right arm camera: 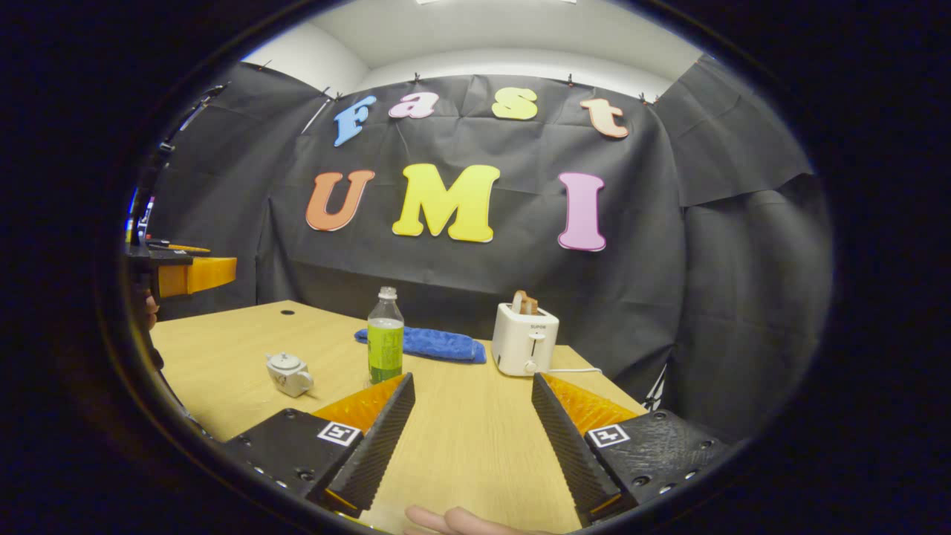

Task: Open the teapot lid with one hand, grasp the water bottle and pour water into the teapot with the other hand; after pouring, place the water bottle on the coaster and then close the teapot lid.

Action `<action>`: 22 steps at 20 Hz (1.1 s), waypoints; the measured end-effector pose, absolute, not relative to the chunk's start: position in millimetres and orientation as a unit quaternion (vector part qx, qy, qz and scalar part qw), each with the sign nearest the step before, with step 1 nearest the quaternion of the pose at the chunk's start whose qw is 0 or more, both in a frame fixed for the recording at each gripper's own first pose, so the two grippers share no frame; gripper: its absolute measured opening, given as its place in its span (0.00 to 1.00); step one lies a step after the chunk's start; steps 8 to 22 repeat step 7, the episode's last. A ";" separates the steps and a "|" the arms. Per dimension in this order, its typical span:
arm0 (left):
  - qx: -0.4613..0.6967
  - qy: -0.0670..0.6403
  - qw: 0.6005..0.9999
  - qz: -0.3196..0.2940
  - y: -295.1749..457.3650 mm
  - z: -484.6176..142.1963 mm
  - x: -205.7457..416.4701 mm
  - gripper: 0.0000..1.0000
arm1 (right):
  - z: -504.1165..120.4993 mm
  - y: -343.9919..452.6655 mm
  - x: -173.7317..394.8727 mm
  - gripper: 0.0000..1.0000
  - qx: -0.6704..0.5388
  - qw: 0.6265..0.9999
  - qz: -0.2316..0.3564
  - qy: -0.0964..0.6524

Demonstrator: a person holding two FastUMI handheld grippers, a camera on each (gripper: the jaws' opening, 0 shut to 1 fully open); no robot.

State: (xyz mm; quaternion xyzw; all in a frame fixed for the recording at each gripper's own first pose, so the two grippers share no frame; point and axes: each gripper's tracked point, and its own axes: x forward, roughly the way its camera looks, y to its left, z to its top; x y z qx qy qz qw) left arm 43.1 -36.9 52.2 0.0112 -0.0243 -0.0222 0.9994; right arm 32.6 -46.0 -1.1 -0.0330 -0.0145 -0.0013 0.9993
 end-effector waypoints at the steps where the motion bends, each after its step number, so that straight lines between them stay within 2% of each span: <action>1: 0.011 -0.020 1.000 -0.022 -36.0 50.7 45.5 0.86 | -3.6 -43.3 36.4 0.95 -0.030 1.000 0.004 -0.008; 7: 0.012 -0.018 1.000 -0.016 -22.9 47.0 48.5 0.86 | -9.6 -36.9 54.2 0.95 -0.038 0.999 0.010 0.008; 22: 0.012 -0.018 1.000 -0.016 -22.9 47.0 48.5 0.86 | -9.6 -36.9 54.2 0.95 -0.038 0.999 0.010 0.008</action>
